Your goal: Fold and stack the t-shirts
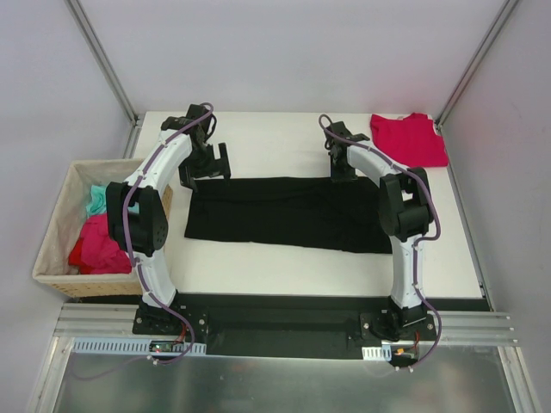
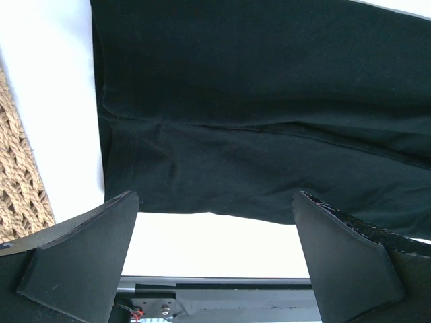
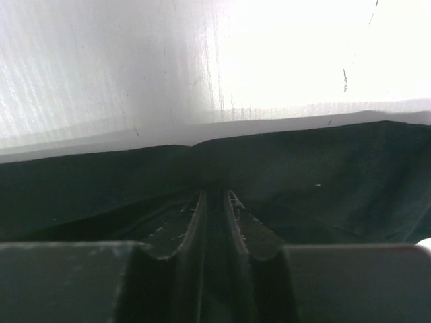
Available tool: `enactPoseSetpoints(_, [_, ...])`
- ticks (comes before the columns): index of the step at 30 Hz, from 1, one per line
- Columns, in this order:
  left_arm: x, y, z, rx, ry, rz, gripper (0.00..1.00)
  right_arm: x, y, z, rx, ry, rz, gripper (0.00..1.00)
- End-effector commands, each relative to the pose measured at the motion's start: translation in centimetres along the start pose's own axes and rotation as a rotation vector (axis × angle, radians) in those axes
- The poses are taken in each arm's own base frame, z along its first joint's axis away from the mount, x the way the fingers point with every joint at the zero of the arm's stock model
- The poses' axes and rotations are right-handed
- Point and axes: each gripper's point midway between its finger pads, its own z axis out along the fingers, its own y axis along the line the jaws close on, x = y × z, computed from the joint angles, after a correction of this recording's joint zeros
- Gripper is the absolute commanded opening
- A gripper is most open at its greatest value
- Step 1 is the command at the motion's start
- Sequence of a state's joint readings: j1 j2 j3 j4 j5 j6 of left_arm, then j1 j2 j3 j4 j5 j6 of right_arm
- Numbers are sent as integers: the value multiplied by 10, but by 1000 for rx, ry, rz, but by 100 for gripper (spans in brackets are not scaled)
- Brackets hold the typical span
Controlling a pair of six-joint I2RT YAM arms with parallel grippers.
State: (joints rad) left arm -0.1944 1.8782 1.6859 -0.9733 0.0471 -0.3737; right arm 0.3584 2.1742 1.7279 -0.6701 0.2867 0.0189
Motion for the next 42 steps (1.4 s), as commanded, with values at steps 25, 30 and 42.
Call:
enactPoseSetpoints(25, [13, 6, 12, -4, 35, 4, 99, 45, 31, -122, -59, -158, -110, 1])
enactPoseSetpoints(30, [14, 6, 9, 1, 24, 6, 99, 72, 49, -124, -68, -135, -172, 1])
enactPoseSetpoints(42, [15, 7, 11, 0, 23, 10, 99, 137, 100, -123, -115, -66, -287, 1])
